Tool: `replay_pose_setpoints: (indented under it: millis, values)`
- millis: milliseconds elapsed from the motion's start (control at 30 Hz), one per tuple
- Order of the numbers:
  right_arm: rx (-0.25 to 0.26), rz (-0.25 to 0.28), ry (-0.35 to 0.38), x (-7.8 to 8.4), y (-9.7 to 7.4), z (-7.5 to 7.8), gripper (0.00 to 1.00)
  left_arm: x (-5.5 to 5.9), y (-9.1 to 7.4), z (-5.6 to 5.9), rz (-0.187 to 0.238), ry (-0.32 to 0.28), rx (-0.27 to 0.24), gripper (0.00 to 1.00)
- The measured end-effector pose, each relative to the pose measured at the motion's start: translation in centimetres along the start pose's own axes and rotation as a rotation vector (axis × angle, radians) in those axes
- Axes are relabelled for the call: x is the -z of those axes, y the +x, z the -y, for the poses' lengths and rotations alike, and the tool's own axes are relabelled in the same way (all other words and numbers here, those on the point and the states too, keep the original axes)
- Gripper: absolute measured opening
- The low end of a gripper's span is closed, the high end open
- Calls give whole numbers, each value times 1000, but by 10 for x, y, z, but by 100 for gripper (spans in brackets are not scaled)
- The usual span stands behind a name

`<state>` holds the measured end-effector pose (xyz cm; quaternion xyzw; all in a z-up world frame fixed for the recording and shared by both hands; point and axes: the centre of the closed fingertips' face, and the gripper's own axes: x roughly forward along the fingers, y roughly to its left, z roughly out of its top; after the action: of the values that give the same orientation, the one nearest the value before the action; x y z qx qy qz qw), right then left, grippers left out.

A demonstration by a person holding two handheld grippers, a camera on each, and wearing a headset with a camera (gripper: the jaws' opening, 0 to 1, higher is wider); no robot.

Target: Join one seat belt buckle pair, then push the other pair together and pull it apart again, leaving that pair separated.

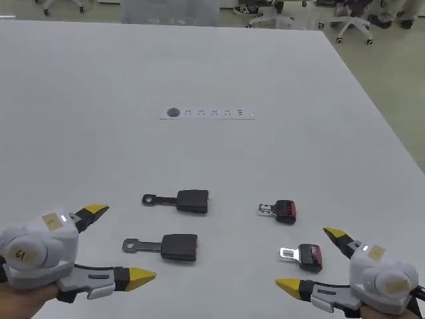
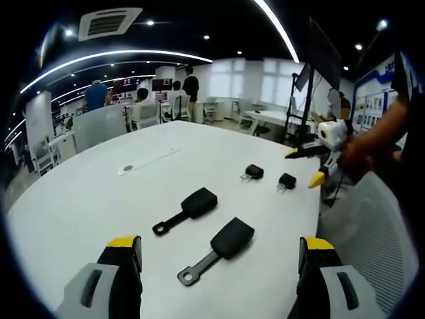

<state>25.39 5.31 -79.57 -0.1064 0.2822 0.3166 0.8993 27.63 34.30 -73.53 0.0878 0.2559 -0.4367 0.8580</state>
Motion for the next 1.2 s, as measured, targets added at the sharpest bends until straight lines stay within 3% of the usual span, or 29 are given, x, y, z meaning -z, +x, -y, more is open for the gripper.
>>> replay_pose_setpoints:
  millis: [500,900,967,1200]
  values:
    - [-48,-38,-12,9,8,15,94,0,25,0,-45,6,35,100]
    - [-145,-109,-34,27,10,20,87,6,49,5,-93,7,88,97]
    - [-172,-121,-40,29,10,19,82,9,54,3,-104,22,96,96]
    - [-210,-160,-59,37,11,25,82,18,70,5,-158,60,151,91]
